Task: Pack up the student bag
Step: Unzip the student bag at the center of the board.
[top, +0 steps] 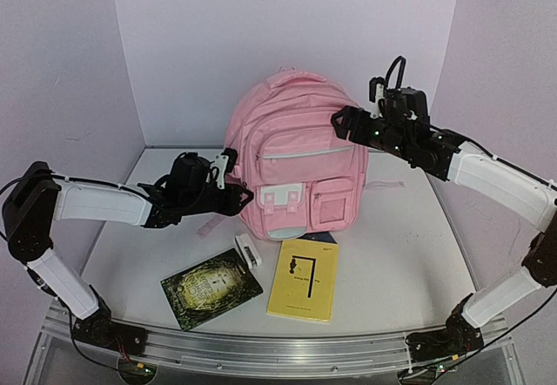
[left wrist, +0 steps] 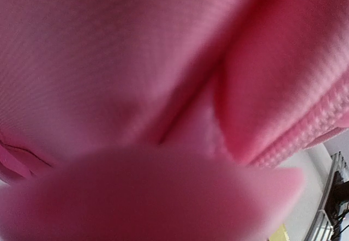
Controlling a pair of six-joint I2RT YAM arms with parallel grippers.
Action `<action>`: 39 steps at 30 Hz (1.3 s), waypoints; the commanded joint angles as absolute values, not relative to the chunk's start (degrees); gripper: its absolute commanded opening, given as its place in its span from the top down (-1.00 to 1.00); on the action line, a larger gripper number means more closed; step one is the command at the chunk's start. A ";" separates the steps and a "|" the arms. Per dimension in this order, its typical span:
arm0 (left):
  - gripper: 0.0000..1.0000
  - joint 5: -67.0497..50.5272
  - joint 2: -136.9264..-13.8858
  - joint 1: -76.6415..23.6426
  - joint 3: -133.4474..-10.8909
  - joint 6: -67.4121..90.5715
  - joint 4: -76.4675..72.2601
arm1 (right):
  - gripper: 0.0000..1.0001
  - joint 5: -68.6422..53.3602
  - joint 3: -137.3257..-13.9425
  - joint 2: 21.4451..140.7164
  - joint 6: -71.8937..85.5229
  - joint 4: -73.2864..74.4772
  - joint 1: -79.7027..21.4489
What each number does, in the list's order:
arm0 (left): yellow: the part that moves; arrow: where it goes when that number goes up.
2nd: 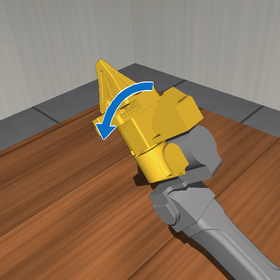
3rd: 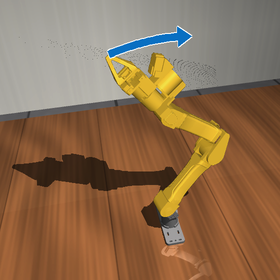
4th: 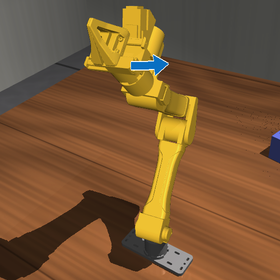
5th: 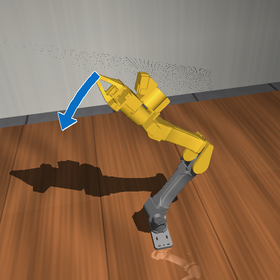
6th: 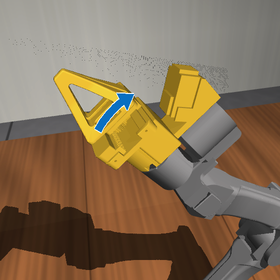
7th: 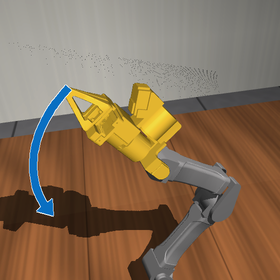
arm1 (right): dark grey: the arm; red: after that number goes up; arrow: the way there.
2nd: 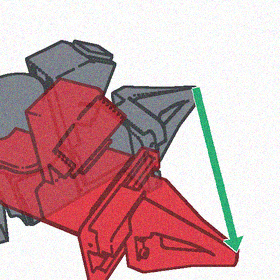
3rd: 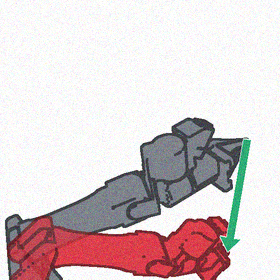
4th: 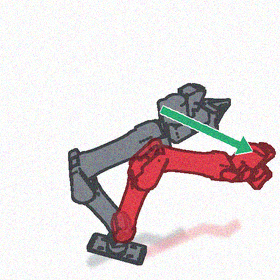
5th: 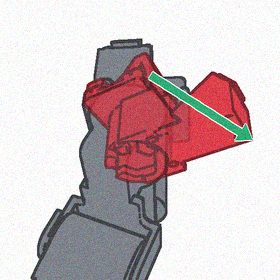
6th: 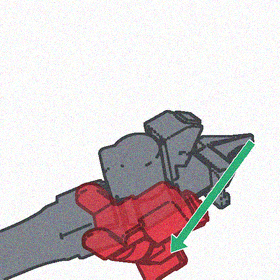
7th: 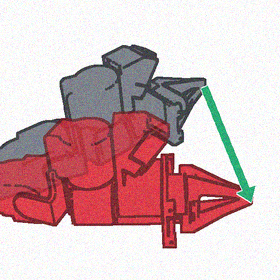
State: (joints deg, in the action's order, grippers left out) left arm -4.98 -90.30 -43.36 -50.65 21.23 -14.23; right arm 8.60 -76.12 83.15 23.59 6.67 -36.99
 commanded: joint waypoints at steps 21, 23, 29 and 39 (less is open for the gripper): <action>0.79 -3.66 -81.22 -44.59 -49.09 21.00 -11.93 | -0.76 10.20 -75.00 82.72 22.58 7.03 -37.00; 0.76 -3.70 -81.52 -44.54 -49.05 21.42 -11.37 | -0.76 10.03 -74.91 82.63 22.65 7.03 -37.07; 0.73 -4.05 -81.78 -44.56 -49.01 22.46 -11.35 | -0.76 9.87 -74.68 82.09 22.65 7.00 -37.04; 0.54 -3.79 -80.85 -44.60 -48.33 22.94 -10.65 | -0.76 9.69 -74.42 81.74 22.82 7.03 -37.00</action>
